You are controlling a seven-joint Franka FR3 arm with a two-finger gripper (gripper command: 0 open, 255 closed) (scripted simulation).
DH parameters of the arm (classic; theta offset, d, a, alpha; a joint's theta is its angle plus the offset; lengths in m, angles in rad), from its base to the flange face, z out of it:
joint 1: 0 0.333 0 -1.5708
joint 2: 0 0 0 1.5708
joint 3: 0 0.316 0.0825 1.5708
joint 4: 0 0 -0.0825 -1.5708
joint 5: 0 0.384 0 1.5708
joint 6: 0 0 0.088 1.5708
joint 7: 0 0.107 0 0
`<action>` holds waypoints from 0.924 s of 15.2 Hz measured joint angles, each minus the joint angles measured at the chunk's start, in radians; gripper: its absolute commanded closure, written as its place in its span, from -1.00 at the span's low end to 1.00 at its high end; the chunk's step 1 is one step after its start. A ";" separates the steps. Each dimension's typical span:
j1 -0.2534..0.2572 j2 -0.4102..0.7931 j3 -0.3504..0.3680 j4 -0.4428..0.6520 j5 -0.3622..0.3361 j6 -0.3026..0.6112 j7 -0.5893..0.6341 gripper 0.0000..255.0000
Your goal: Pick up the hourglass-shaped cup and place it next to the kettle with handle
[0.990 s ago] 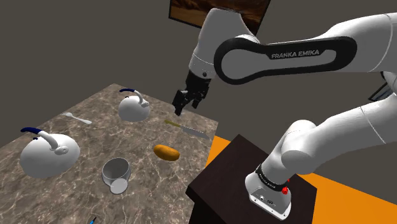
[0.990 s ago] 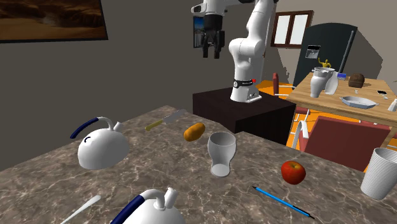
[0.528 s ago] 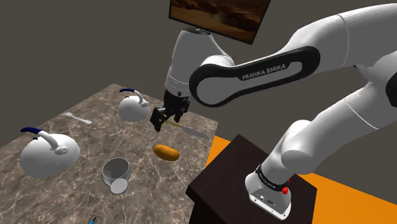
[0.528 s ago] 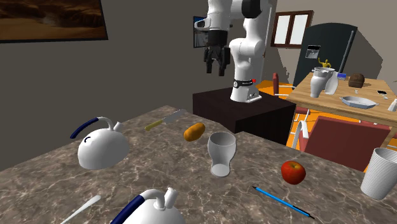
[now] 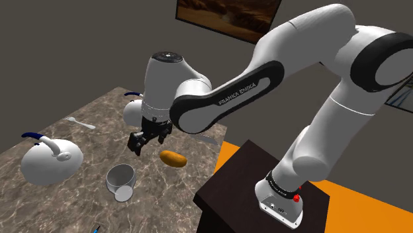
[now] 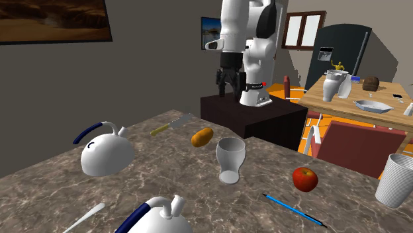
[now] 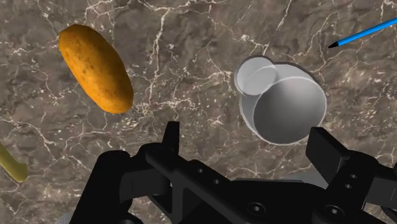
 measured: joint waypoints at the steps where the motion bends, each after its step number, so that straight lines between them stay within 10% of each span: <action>1: 0.011 0.044 0.001 0.023 -0.038 0.012 0.035 -1.00; 14: 0.280 0.555 -0.125 0.438 -0.357 0.028 0.334 -1.00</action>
